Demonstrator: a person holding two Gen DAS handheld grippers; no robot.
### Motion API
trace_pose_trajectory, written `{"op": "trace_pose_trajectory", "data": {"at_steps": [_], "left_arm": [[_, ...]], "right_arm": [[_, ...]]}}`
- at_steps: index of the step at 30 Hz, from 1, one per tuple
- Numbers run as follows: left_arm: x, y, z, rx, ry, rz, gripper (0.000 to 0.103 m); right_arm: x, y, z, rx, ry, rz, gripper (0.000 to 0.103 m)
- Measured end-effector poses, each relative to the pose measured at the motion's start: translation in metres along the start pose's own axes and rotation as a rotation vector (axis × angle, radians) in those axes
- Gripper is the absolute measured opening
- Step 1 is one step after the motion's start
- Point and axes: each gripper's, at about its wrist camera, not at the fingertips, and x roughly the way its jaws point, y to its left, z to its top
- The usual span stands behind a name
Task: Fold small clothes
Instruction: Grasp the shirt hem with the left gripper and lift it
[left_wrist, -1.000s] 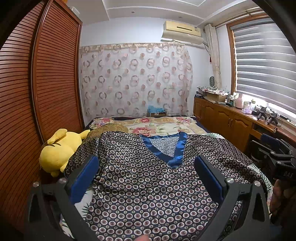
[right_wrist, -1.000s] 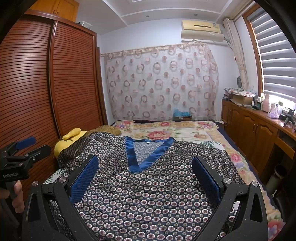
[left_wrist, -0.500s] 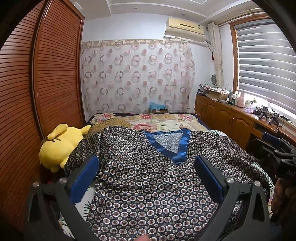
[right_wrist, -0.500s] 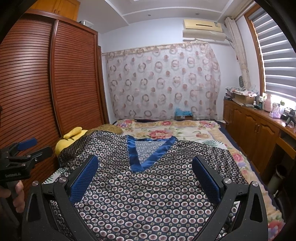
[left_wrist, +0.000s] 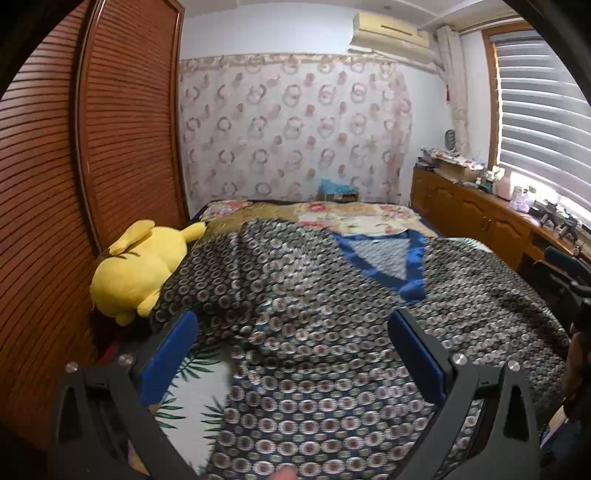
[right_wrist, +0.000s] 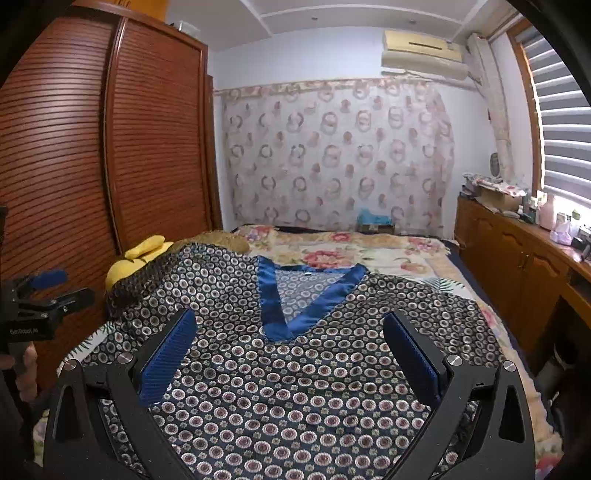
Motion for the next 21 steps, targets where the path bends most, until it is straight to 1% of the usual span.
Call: {"op": "trace_pose_trajectory", "data": {"at_steps": [6, 11, 15, 17, 21], "left_arm": [[0.025, 0.028, -0.011, -0.007, 0.043, 0.023, 0.103], [0.050, 0.059, -0.020, -0.020, 0.082, 0.058, 0.103], [0.069, 0.089, -0.028, -0.035, 0.126, 0.067, 0.103], [0.077, 0.103, -0.031, -0.046, 0.155, 0.061, 0.102], [0.095, 0.127, -0.036, -0.083, 0.218, 0.039, 0.097]], "right_arm": [[0.030, 0.004, -0.001, -0.033, 0.038, 0.031, 0.103], [0.059, 0.011, -0.005, -0.069, 0.074, 0.068, 0.103], [0.086, 0.019, -0.010, -0.102, 0.124, 0.104, 0.102], [0.096, 0.024, -0.011, -0.118, 0.144, 0.122, 0.101], [0.115, 0.033, -0.014, -0.148, 0.199, 0.159, 0.097]]}}
